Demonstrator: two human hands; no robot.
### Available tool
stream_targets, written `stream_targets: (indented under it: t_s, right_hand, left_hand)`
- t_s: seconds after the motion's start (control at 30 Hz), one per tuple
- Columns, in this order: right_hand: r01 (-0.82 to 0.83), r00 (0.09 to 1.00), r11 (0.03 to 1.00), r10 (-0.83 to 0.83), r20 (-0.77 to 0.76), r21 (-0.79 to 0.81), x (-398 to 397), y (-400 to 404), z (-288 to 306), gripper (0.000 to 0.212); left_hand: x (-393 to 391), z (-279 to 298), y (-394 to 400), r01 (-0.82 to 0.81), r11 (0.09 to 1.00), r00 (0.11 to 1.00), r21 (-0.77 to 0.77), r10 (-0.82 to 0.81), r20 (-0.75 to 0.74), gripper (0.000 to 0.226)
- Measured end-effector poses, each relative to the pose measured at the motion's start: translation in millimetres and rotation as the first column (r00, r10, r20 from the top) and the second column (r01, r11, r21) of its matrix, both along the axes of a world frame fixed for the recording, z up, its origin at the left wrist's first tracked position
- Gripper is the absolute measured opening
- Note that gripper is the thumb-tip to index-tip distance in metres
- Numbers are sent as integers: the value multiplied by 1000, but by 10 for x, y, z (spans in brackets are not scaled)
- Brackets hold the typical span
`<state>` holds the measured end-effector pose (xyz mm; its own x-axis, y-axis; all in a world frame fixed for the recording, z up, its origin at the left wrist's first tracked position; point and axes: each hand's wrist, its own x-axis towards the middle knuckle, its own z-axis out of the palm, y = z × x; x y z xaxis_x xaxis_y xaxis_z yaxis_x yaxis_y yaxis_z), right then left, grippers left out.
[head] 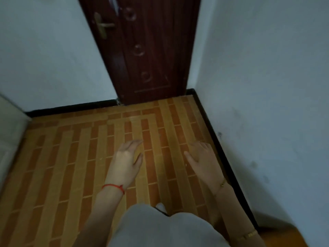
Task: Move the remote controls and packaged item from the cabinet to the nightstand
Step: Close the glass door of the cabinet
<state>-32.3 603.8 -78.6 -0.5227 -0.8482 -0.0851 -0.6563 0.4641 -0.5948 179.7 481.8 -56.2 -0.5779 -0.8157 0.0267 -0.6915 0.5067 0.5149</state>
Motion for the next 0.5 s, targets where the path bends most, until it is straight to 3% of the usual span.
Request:
stream_targets:
  t_s: [0.5]
  right_hand:
    - [-483, 876, 874, 483, -13, -49, 94, -2382, 97, 50]
  left_hand:
    - [282, 44, -1492, -390, 918, 921, -67, 390, -14, 42]
